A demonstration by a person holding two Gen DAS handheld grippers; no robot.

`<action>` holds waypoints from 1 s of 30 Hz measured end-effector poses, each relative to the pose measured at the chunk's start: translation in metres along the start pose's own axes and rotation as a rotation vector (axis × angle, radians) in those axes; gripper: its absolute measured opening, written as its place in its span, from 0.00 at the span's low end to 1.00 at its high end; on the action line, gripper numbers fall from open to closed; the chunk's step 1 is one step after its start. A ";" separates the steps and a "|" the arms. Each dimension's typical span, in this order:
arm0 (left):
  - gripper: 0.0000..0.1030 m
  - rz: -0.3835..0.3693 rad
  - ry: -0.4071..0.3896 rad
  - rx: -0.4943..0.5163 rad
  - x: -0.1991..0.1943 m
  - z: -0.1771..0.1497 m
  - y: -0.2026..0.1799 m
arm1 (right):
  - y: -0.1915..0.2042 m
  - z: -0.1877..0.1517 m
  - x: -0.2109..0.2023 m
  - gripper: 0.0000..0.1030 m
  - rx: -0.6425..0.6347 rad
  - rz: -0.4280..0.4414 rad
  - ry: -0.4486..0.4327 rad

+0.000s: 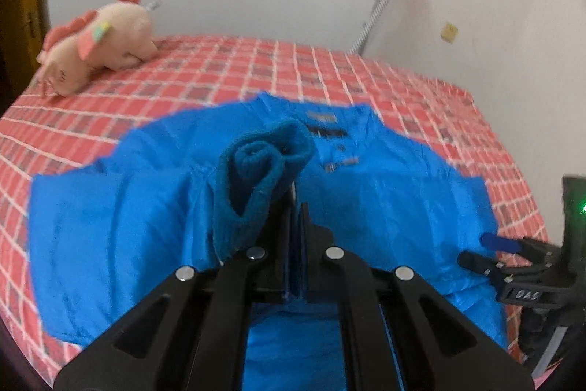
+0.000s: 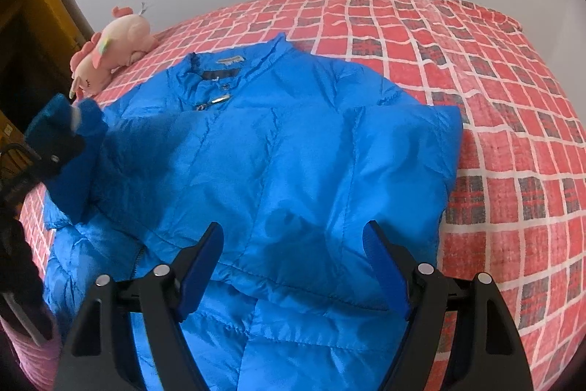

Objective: Fold large clothes
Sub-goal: 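Lay the sleeve across the jacket body with the left tool and release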

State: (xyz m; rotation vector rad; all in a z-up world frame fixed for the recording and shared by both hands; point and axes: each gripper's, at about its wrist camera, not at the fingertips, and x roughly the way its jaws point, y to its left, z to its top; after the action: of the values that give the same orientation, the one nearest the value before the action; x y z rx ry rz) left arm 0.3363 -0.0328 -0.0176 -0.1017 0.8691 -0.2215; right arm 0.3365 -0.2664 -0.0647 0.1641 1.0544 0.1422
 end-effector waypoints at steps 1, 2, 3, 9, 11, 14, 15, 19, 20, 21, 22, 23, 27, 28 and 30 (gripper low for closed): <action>0.02 -0.004 0.020 0.003 0.007 -0.002 0.000 | 0.000 0.000 0.003 0.76 0.000 -0.003 0.006; 0.02 -0.010 0.038 -0.001 0.014 -0.004 0.000 | 0.000 -0.001 0.005 0.76 0.000 -0.006 0.011; 0.02 -0.023 0.061 -0.013 0.021 -0.006 0.003 | -0.001 -0.001 0.008 0.76 0.000 -0.009 0.017; 0.17 -0.157 0.086 -0.054 -0.004 -0.008 0.017 | 0.001 -0.003 0.014 0.77 -0.019 -0.019 0.022; 0.31 -0.209 0.038 -0.053 -0.031 -0.006 0.022 | 0.002 -0.003 0.015 0.77 -0.021 -0.022 0.022; 0.38 -0.157 -0.055 -0.052 -0.061 0.000 0.039 | 0.003 -0.004 0.014 0.77 -0.025 -0.028 0.017; 0.39 -0.079 -0.082 -0.056 -0.066 0.002 0.053 | 0.004 -0.004 0.014 0.77 -0.028 -0.029 0.016; 0.38 0.139 -0.015 -0.083 -0.034 0.002 0.095 | 0.010 -0.004 0.013 0.77 -0.044 -0.015 0.007; 0.37 0.181 0.035 -0.109 -0.013 -0.003 0.110 | 0.012 -0.005 0.013 0.77 -0.046 -0.009 0.006; 0.37 0.188 0.079 -0.121 0.005 -0.006 0.117 | 0.014 -0.005 0.013 0.77 -0.049 0.000 0.007; 0.37 0.175 0.112 -0.130 0.022 -0.011 0.124 | 0.017 -0.005 0.012 0.77 -0.057 0.018 0.005; 0.37 0.171 0.104 -0.127 0.027 -0.013 0.127 | 0.021 -0.005 0.010 0.77 -0.064 0.030 0.002; 0.36 0.173 0.068 -0.132 0.019 -0.008 0.125 | 0.049 0.000 0.001 0.80 -0.104 0.117 -0.007; 0.36 0.169 0.054 -0.140 0.015 -0.006 0.126 | 0.056 0.002 0.001 0.84 -0.108 0.140 0.003; 0.37 0.163 0.033 -0.143 0.009 -0.004 0.124 | 0.078 0.012 0.009 0.85 -0.113 0.220 0.054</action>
State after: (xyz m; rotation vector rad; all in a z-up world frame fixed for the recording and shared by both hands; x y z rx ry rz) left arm 0.3576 0.0855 -0.0495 -0.1605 0.9208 -0.0085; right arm 0.3478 -0.1893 -0.0507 0.1739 1.0780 0.4059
